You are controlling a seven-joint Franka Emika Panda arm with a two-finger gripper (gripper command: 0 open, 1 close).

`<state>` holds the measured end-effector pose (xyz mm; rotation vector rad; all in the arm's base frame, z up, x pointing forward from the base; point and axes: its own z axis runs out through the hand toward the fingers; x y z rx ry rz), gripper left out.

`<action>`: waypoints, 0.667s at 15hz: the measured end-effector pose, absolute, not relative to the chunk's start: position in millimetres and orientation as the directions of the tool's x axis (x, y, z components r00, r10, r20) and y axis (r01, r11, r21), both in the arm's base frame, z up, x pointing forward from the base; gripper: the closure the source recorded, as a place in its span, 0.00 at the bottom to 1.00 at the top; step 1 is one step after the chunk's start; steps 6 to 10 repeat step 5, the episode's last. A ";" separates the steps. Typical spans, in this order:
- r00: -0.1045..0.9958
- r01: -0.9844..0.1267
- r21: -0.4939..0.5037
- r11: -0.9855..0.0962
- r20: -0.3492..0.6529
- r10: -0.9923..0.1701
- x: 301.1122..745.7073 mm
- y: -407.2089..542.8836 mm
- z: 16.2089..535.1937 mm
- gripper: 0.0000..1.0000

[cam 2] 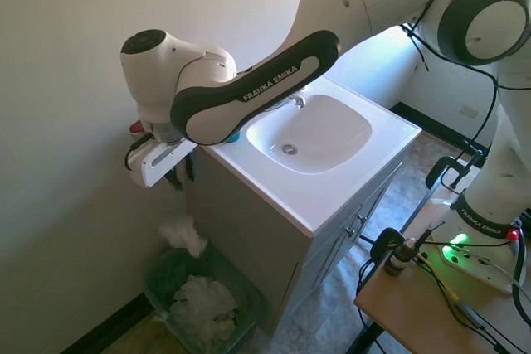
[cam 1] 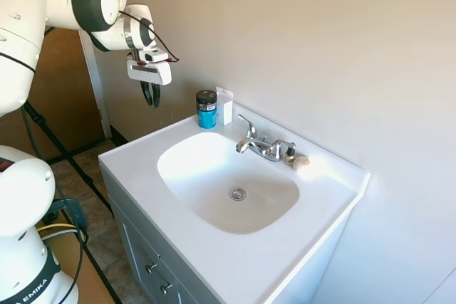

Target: Throw the tissue in the trash bin

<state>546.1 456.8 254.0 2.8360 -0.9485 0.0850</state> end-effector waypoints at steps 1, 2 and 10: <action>0.795 -0.606 0.122 -0.786 0.106 -0.597 546.7 461.6 257.1 0.00; 0.788 -0.615 0.115 -0.780 0.115 -0.604 547.7 466.0 263.1 0.00; 0.764 -0.642 0.084 -0.762 0.140 -0.629 555.6 474.2 291.0 0.00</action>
